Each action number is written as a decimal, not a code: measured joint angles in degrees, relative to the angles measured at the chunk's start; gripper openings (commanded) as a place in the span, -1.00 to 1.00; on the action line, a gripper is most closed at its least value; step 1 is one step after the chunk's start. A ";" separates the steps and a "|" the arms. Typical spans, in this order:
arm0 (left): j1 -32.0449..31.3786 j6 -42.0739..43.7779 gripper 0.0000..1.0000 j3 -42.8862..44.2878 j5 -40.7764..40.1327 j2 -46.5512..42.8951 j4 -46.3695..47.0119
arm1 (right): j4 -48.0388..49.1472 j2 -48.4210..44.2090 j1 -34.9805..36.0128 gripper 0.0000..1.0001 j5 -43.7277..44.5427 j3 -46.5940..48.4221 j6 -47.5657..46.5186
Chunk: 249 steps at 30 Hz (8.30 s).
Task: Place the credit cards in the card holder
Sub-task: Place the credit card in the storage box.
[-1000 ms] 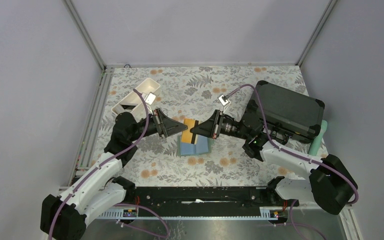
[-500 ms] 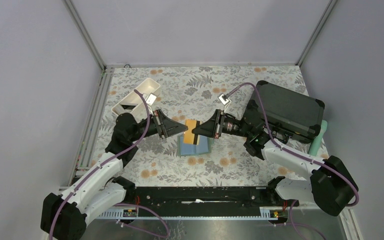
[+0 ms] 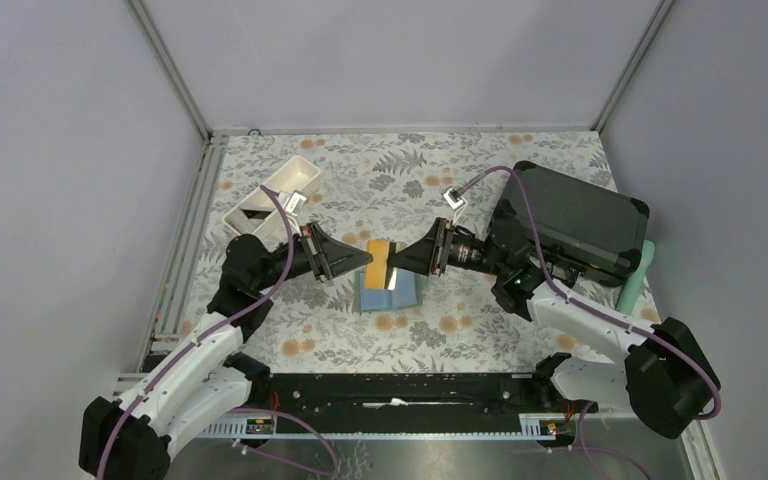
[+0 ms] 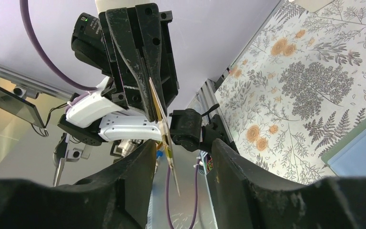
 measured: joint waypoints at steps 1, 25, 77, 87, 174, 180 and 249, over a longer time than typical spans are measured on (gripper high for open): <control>0.00 0.00 -1.00 0.00 -0.31 -0.15 -0.02 | -0.15 -0.35 -0.04 0.03 0.22 -0.11 0.00; 0.00 -0.68 -1.00 -0.92 -2.75 0.42 0.20 | 2.73 -1.01 -0.31 -0.96 2.08 -1.60 1.62; -0.31 -4.92 -1.00 -4.04 -6.73 -1.92 1.16 | 5.68 0.07 -0.26 -0.71 4.31 -4.44 2.80; -0.04 -4.26 -1.00 -4.04 -6.93 -1.60 1.07 | 6.71 0.31 -0.39 -1.00 3.87 -4.39 3.23; 4.31 2.34 -0.24 -0.63 2.47 -4.39 -1.51 | 10.71 -0.44 -0.24 -1.00 -7.72 -0.55 4.74; 4.31 1.70 -0.21 -0.63 3.48 -5.38 -0.28 | 10.84 0.90 -0.24 -1.00 -7.72 -0.55 4.76; 0.22 1.99 -1.00 -1.57 -1.05 -0.24 -1.73 | 12.83 5.44 -0.26 -0.89 -5.95 -2.01 3.15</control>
